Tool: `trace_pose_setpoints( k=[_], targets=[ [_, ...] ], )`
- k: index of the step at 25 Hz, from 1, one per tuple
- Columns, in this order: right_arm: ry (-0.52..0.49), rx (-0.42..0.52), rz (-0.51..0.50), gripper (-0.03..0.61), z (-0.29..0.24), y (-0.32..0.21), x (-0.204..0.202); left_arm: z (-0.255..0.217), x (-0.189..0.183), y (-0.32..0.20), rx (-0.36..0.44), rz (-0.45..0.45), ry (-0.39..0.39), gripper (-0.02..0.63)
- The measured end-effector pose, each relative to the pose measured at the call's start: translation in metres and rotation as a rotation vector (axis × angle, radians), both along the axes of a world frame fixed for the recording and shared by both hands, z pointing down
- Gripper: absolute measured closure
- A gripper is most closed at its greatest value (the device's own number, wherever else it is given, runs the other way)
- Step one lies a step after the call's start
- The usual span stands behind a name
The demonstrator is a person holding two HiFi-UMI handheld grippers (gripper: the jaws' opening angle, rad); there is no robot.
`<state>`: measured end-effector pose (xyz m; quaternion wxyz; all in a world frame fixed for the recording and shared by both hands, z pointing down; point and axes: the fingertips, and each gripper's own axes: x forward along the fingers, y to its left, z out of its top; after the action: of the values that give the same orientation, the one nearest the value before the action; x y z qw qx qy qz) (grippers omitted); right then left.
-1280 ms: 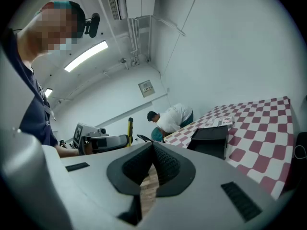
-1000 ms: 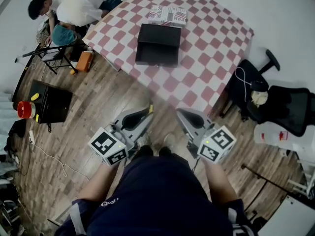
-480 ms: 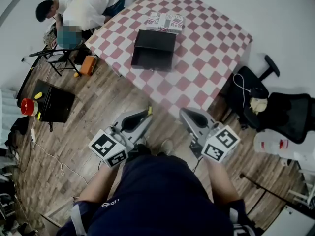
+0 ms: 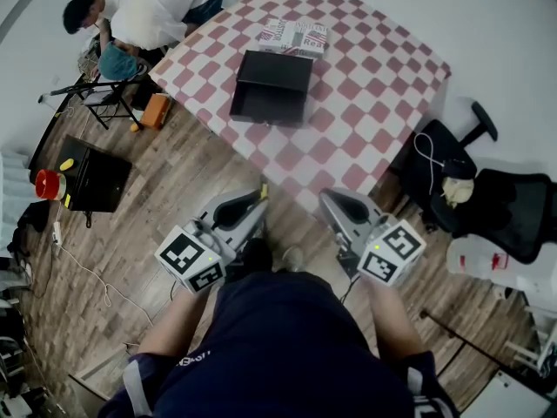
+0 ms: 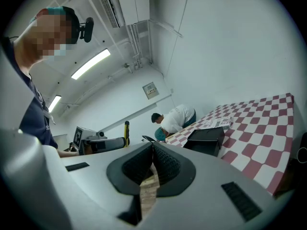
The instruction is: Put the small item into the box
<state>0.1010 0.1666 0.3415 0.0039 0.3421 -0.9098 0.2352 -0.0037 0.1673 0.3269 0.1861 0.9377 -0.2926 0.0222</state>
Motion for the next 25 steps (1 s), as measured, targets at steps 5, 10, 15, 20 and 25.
trace_pose_setpoints(
  k=[5,10,15,20,25],
  targets=[
    [0.018,-0.003,-0.007,0.560,0.002,-0.026,-0.011,0.006,-0.013,-0.029,-0.010,-0.012,0.010,0.538],
    [0.032,-0.003,0.023,0.560,0.008,-0.065,-0.023,0.012,-0.029,-0.072,-0.007,0.004,0.027,0.538],
    [0.045,-0.026,0.060,0.560,0.012,-0.111,-0.048,0.015,-0.052,-0.124,-0.020,0.040,0.039,0.538],
    [0.052,-0.049,0.100,0.560,0.019,-0.161,-0.078,0.024,-0.076,-0.178,-0.032,0.087,0.036,0.538],
    [0.085,-0.070,0.157,0.561,0.023,-0.196,-0.098,0.032,-0.089,-0.215,-0.035,0.161,0.020,0.538]
  ],
)
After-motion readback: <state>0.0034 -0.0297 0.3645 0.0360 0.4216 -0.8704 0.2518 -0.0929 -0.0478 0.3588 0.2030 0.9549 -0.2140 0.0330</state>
